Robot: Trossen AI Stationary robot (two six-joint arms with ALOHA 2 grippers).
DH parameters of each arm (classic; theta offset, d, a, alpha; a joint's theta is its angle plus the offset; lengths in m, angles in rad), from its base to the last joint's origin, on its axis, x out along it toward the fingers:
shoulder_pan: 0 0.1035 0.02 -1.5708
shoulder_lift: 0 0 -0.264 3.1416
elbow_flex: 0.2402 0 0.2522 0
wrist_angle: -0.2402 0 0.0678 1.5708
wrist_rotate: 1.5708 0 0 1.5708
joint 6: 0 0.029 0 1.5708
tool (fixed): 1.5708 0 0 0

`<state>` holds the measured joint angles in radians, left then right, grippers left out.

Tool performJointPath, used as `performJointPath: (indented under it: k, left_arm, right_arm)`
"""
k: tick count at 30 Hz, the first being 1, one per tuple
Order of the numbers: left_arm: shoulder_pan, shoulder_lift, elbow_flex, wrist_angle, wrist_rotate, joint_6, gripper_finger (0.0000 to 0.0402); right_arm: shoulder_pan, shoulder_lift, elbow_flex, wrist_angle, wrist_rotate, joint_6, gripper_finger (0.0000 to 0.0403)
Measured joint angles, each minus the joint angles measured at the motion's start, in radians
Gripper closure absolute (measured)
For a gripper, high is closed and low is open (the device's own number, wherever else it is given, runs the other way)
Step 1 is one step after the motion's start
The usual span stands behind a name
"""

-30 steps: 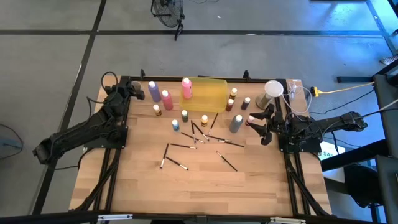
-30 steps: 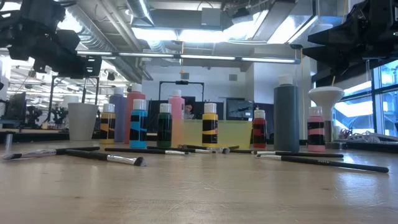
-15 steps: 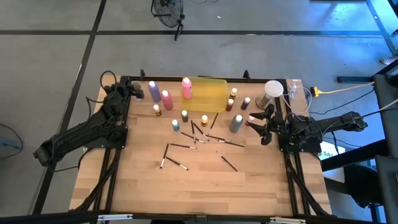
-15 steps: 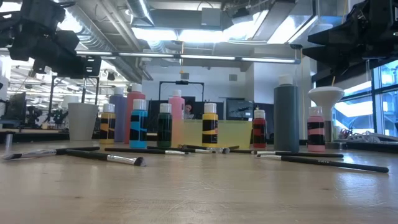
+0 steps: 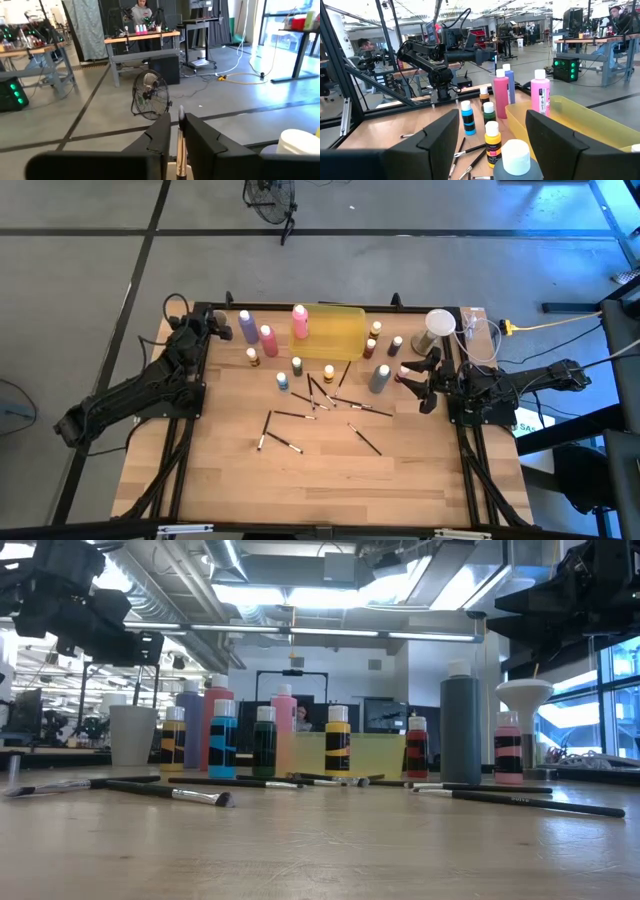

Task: Pick & Place Paint Supplies
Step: Put the silver paintbrush into the white cup, then put the large purple paint bottle into the yellow bin

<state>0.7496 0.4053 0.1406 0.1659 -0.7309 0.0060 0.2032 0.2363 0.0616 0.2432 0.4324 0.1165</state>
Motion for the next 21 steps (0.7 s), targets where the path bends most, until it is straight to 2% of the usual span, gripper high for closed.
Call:
performJointPath:
  k: [11, 21]
  left_arm:
    - [-0.001, 0.0, 0.0, 0.003, 0.023, -0.018, 0.0257]
    - [-0.001, 0.0, 0.0, 0.006, 0.008, -0.018, 0.0232]
  right_arm:
    - [0.0, 0.0, 0.0, 0.0, 0.0, 0.0, 0.0179]
    - [0.0, 0.0, 0.0, 0.0, 0.0, 0.0, 0.0187]
